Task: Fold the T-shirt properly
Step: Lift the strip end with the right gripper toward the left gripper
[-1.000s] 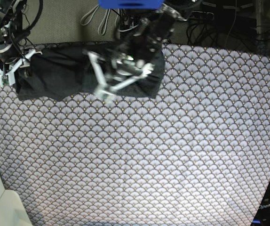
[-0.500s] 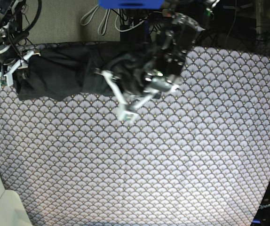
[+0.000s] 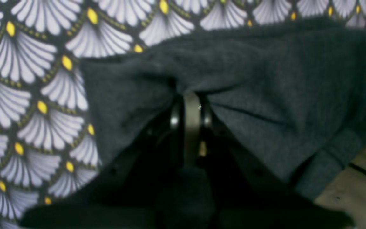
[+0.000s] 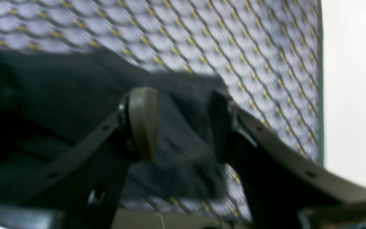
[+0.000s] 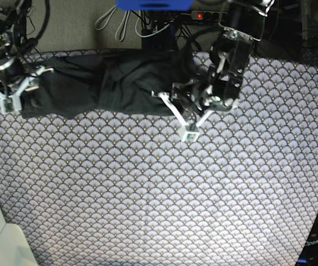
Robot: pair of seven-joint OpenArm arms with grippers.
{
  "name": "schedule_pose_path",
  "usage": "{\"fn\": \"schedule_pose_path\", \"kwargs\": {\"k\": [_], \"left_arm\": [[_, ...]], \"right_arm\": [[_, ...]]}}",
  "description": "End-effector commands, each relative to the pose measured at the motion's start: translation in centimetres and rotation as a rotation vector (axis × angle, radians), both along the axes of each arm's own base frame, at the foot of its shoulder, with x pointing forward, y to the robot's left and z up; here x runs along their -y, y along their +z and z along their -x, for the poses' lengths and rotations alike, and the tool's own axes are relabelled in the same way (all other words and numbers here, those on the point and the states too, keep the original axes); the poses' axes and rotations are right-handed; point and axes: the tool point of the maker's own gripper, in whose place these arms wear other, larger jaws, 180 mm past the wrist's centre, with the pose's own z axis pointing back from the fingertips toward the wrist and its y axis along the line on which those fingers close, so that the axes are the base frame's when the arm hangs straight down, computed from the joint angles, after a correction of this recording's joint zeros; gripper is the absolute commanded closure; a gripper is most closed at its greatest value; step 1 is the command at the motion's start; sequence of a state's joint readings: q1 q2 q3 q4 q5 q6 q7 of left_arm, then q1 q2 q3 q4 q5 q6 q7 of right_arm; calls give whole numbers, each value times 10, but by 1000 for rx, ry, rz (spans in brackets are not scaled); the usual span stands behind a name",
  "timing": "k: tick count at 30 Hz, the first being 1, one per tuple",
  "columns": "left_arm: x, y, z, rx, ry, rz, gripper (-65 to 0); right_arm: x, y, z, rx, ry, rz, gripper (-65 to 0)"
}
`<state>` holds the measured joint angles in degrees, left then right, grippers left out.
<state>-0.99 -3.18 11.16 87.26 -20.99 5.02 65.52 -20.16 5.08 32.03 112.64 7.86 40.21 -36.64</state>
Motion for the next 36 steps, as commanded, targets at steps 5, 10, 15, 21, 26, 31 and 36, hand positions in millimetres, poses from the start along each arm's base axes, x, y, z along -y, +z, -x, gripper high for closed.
{"fn": "schedule_pose_path", "kwargs": {"k": [5, 10, 15, 21, 26, 31, 36], "left_arm": [[-42, -1, -20, 40, 112, -74, -4], [-48, 19, -28, 96, 139, -55, -4], [-45, 18, -27, 94, 134, -52, -4], [-42, 19, -27, 93, 133, -46, -4], [-42, 18, -27, 91, 133, -44, -4], [-41, 18, -27, 91, 133, -44, -4], [-42, 18, -26, 90, 133, -44, -4]], "right_arm": [[-43, -8, -7, -31, 124, -37, -288], [-92, -28, 0, -134, 256, -66, -287], [-147, -35, 16, -172, 408, -117, -287], [-199, -36, 29, -188, 551, -170, -287], [-227, -34, 36, -186, 620, -206, -270], [-240, -40, 32, -199, 656, -217, -164], [-235, -63, 35, -267, 641, -227, -127]]}}
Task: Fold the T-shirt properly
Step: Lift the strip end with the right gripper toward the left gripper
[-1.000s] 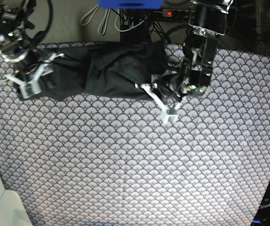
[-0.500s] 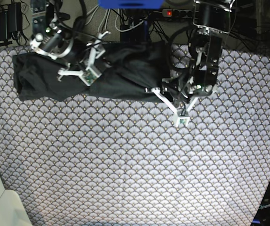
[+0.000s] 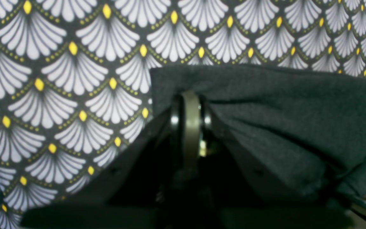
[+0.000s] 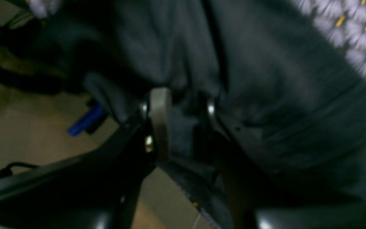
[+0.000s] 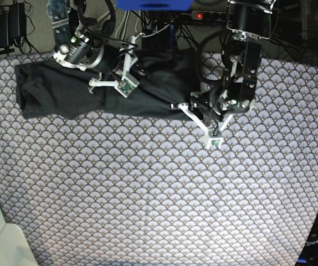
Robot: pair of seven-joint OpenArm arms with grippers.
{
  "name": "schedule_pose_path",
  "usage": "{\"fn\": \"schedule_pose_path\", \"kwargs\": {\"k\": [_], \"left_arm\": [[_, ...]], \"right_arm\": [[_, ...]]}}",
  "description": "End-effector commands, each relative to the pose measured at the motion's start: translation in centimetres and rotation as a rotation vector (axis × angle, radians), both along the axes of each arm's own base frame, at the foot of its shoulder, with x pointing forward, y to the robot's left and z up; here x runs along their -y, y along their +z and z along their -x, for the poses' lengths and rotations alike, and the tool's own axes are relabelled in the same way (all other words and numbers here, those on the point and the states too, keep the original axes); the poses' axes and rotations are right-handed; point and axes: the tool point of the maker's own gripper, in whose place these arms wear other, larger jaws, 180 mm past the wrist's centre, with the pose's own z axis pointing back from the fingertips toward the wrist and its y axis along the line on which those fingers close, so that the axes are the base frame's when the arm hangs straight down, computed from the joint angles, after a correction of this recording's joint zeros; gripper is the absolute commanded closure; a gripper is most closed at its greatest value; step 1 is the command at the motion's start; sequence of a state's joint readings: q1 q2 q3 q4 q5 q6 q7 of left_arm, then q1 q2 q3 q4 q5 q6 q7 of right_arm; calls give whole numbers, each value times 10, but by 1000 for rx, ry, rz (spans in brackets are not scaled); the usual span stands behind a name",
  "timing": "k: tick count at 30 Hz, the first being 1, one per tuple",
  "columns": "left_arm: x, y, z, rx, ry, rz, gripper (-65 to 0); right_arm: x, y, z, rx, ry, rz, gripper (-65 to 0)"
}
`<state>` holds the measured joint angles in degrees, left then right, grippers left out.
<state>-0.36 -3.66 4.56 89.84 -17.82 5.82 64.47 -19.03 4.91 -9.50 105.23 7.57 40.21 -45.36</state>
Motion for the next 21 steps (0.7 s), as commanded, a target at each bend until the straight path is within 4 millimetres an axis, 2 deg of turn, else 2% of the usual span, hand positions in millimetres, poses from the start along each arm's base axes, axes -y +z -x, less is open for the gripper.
{"fn": "schedule_pose_path", "kwargs": {"k": [1, 7, 13, 17, 21], "left_arm": [[1, 7, -7, 25, 2, 5, -4], [0, 8, -9, 32, 6, 2, -4], [-3, 9, -12, 39, 9, -3, -4], [-3, 11, -12, 44, 10, 0, -4], [-1, 13, -12, 45, 8, 3, -4]], "right_arm": [[-1, 5, -4, 20, -6, -23, -127], [15, -1, 14, -1, 16, 27, -126], [48, -8, 34, -29, 32, 111, -125], [73, -8, 30, -28, -38, 145, -125], [110, 0, 10, 13, -141, 193, -125]]}}
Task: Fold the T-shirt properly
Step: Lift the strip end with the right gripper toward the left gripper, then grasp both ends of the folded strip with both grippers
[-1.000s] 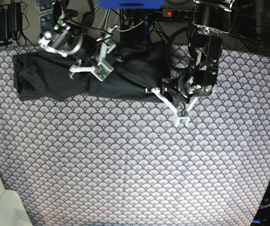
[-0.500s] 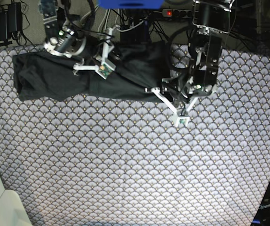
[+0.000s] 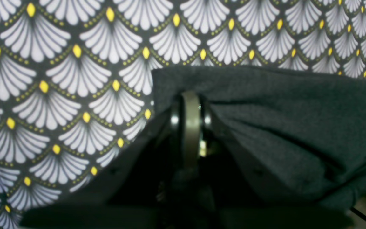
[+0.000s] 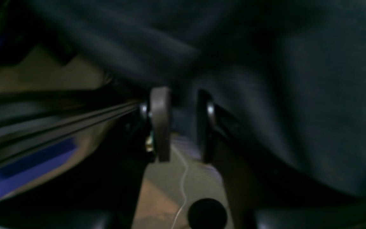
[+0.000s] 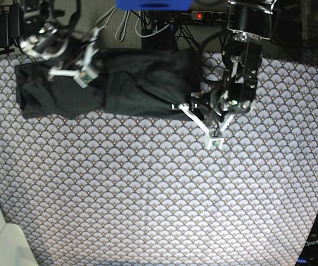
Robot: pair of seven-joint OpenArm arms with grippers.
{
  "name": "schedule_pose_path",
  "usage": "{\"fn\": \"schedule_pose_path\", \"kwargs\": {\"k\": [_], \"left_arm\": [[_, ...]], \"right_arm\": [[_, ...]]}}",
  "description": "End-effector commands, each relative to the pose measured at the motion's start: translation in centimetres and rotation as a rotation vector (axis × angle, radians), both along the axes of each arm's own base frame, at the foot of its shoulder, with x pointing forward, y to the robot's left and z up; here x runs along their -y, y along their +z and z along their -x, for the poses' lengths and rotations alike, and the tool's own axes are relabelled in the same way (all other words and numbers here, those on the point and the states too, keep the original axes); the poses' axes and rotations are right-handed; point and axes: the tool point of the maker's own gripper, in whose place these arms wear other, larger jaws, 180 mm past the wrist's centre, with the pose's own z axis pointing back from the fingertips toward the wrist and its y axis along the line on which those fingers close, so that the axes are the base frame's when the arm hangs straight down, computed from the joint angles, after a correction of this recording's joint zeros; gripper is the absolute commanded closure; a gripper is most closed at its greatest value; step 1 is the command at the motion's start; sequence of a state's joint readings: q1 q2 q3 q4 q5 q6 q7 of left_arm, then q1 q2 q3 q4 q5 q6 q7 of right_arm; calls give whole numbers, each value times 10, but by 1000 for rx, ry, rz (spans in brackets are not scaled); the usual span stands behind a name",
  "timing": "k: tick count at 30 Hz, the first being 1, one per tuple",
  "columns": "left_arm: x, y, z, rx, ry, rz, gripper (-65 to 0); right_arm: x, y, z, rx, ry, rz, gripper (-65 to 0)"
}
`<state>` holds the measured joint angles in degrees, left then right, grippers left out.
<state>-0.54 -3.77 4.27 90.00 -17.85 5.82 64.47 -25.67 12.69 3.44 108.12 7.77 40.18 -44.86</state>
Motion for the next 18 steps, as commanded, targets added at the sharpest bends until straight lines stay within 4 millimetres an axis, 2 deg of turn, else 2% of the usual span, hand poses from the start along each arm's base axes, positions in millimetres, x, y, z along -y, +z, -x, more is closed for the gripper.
{"fn": "schedule_pose_path", "kwargs": {"k": [1, 4, 7, 9, 12, 15, 18], "left_arm": [[1, 11, -10, 38, 3, 6, -4], [2, 11, -10, 39, 3, 7, -4], [2, 12, -10, 40, 3, 9, -4], [4, 19, -13, 63, -3, 12, -8], [8, 34, -18, 110, -11, 21, -10], [9, 47, -21, 149, -15, 26, -37], [10, 54, -22, 170, -17, 29, -139]], "right_arm": [[10, 15, -15, 64, -21, 8, -125], [53, 27, -30, 115, -132, 68, -127], [93, 47, -53, 193, -250, 109, -128], [123, 62, -62, 247, -348, 132, -130], [155, 73, -72, 289, -455, 143, -131], [175, 61, -73, 246, -520, 142, -171], [195, 45, -70, 166, -569, 155, -254]]}}
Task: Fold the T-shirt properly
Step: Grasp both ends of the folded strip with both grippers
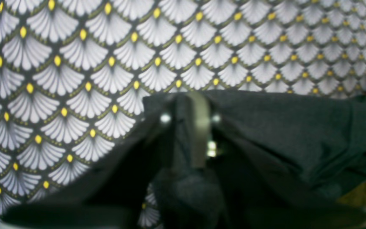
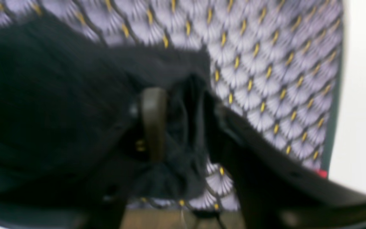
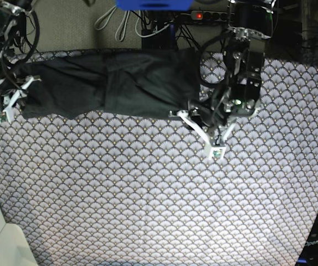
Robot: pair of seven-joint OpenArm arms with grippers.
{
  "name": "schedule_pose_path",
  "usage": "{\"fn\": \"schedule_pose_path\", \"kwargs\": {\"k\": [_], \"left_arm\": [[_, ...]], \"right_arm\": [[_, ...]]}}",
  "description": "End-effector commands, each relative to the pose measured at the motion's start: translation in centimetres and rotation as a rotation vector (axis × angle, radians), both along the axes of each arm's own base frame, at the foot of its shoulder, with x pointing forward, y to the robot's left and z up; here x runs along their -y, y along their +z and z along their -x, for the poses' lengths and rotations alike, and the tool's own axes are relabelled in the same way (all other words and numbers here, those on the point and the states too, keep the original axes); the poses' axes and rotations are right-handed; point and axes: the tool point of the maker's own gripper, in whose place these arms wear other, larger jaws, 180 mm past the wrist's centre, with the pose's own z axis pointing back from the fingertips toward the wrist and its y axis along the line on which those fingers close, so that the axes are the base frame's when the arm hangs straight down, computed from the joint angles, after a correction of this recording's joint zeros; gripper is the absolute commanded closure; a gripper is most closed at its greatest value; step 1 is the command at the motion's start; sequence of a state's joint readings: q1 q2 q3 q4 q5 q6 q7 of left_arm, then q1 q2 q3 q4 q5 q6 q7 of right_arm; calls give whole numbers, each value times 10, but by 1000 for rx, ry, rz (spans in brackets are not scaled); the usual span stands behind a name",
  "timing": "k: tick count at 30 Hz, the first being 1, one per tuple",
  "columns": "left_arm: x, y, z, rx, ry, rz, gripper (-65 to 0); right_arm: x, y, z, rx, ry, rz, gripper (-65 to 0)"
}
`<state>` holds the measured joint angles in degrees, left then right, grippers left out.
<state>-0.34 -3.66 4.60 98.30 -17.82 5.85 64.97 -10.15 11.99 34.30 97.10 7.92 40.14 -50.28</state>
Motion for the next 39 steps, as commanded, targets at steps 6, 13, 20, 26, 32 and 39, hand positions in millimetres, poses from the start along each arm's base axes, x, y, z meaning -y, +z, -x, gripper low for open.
{"fn": "schedule_pose_path", "kwargs": {"k": [6, 13, 20, 26, 32, 39], "left_arm": [[6, 15, -3, 20, -18, 23, -423], [9, 20, -1, 18, -24, 71, -523], [8, 17, 2, 11, -24, 65, -523], [4, 16, 2, 11, -22, 55, -523], [4, 15, 3, 6, -22, 55, -523], [4, 15, 3, 6, -22, 53, -523]], "right_arm": [[10, 3, -2, -3, -12, 11, -288], [11, 0, 1, -26, -23, 8, -399], [10, -9, 6, -62, -27, -4, -482], [8, -31, 10, -109, -50, -61, -484], [7, -49, 13, -151, -71, -107, -485], [-10, -56, 14, -151, -73, -148, -481]]}}
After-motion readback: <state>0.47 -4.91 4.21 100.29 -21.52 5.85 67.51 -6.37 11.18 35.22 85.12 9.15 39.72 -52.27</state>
